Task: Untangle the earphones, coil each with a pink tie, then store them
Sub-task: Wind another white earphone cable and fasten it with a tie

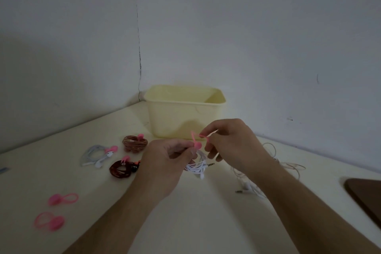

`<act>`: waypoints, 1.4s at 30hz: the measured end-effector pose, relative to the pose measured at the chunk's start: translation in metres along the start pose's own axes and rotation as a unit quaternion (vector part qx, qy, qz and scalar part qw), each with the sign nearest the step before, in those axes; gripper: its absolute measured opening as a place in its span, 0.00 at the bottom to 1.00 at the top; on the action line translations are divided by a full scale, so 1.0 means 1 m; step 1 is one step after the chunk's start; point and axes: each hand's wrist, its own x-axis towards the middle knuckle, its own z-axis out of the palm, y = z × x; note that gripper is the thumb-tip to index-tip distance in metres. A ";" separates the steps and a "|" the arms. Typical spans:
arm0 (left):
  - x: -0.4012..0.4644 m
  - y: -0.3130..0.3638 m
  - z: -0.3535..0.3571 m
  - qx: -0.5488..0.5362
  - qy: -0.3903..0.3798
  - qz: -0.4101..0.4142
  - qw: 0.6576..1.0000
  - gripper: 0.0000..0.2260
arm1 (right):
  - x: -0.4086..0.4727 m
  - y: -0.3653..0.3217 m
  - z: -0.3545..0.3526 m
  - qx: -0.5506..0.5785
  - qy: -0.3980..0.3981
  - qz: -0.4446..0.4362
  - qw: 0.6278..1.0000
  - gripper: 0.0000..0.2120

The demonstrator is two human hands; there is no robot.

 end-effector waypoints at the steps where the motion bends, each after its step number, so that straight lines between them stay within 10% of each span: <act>1: 0.000 0.000 0.000 0.002 0.001 -0.003 1.000 0.04 | 0.001 0.001 -0.001 0.017 -0.011 0.009 1.000 0.14; 16: 0.003 -0.004 0.000 0.016 -0.007 -0.010 1.000 0.08 | 0.002 0.010 -0.006 0.097 -0.080 -0.036 0.991 0.01; 22: 0.001 -0.003 0.001 0.022 -0.013 -0.002 1.000 0.09 | -0.002 0.003 -0.010 0.146 -0.162 0.030 0.975 0.12; 28: 0.000 -0.004 0.002 0.043 -0.020 0.009 0.999 0.10 | 0.003 0.003 -0.001 -0.100 -0.052 -0.074 0.991 0.06; 42: 0.004 -0.001 0.000 -0.040 0.014 0.004 0.999 0.09 | 0.001 0.015 0.008 0.038 -0.034 -0.080 0.995 0.07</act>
